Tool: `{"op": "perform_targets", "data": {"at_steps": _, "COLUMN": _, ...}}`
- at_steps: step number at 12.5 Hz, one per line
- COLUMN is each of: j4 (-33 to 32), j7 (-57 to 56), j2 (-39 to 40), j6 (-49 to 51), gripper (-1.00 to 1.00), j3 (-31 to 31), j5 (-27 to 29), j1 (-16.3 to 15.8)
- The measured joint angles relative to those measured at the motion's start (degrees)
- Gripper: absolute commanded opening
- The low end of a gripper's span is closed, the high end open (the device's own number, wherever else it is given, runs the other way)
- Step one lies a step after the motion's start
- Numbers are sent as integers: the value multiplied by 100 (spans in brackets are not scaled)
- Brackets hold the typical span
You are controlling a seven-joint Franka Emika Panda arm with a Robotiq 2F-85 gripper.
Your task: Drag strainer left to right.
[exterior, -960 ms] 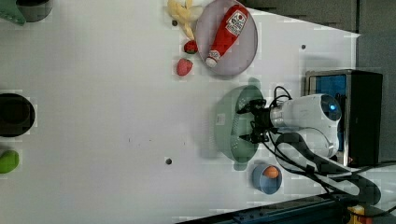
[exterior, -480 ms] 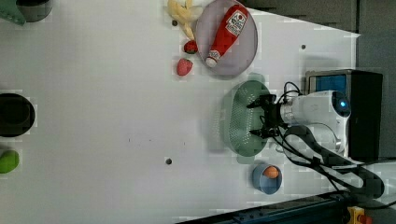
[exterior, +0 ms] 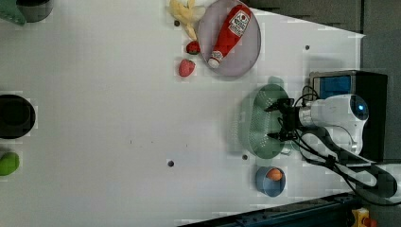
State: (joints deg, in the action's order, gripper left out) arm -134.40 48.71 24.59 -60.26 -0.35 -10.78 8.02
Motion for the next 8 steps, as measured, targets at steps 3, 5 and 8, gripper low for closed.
{"op": "perform_targets", "data": {"at_steps": 3, "j4": -22, "j7": -227, "j2": -14, "j6": -22, "gripper": 100, "j3": -229, "j5": 27, "j1": 1}}
{"op": "perform_targets", "data": {"at_steps": 5, "j4": 67, "j7": -683, "j2": -45, "j6": -67, "gripper": 100, "j3": -196, "j5": 78, "j1": 34}}
{"op": "perform_targets", "data": {"at_steps": 8, "j4": 22, "j7": -1452, "j2": -408, "j6": 386, "gripper": 100, "j3": 97, "j5": 190, "j1": 63}}
